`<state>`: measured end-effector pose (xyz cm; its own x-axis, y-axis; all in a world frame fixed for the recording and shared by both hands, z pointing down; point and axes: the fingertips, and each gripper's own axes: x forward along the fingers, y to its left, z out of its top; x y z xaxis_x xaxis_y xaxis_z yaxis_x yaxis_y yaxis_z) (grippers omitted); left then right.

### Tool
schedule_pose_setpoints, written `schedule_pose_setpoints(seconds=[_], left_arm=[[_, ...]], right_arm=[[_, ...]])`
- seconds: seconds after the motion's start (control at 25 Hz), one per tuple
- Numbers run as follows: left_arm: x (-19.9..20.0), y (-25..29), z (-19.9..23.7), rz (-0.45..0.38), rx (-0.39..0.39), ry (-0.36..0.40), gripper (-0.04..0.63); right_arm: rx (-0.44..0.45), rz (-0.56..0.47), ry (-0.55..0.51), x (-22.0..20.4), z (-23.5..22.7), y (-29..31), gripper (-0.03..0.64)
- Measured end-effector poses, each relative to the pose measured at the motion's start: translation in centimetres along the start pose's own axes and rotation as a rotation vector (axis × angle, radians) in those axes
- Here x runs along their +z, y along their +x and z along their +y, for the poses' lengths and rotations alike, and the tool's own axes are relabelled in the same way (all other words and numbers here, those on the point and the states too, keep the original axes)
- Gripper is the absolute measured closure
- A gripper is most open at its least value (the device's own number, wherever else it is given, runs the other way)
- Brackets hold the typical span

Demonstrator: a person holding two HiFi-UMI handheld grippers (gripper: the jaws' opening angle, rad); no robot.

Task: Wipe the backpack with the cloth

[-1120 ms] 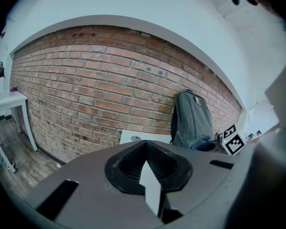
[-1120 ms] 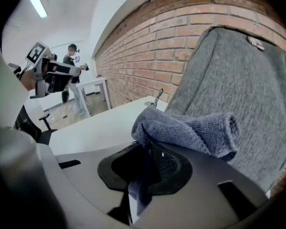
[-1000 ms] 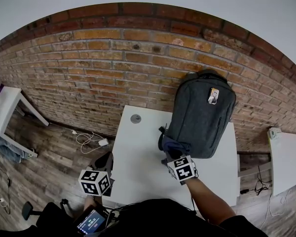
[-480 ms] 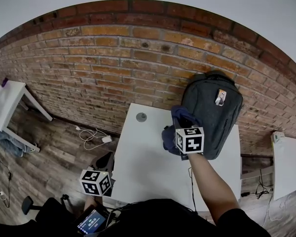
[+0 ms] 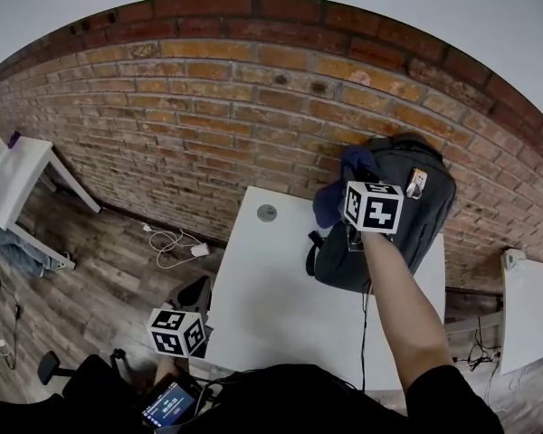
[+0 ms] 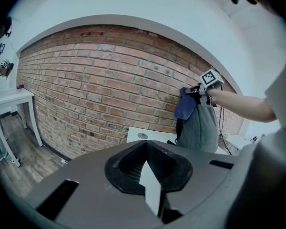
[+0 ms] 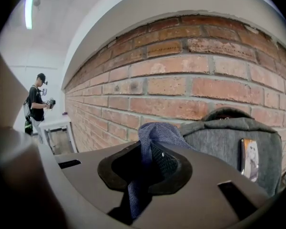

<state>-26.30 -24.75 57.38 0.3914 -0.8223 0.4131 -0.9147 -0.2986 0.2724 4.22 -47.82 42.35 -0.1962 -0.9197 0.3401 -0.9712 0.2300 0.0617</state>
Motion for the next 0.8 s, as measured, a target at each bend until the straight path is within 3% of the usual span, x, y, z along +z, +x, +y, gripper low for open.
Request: schedule_pose_setpoints(seconds=[0.36, 0.8], left_arm=[[-0.3, 0.0, 0.5, 0.006, 0.010, -0.009, 0.598], [-0.5, -0.3, 0.9, 0.006, 0.019, -0.022, 0.598]], right_arm=[[-0.017, -0.032, 0.007, 3.0, -0.9, 1.3, 0.569], [-0.042, 0.031, -0.084, -0.6, 1.8, 1.8, 0.569]])
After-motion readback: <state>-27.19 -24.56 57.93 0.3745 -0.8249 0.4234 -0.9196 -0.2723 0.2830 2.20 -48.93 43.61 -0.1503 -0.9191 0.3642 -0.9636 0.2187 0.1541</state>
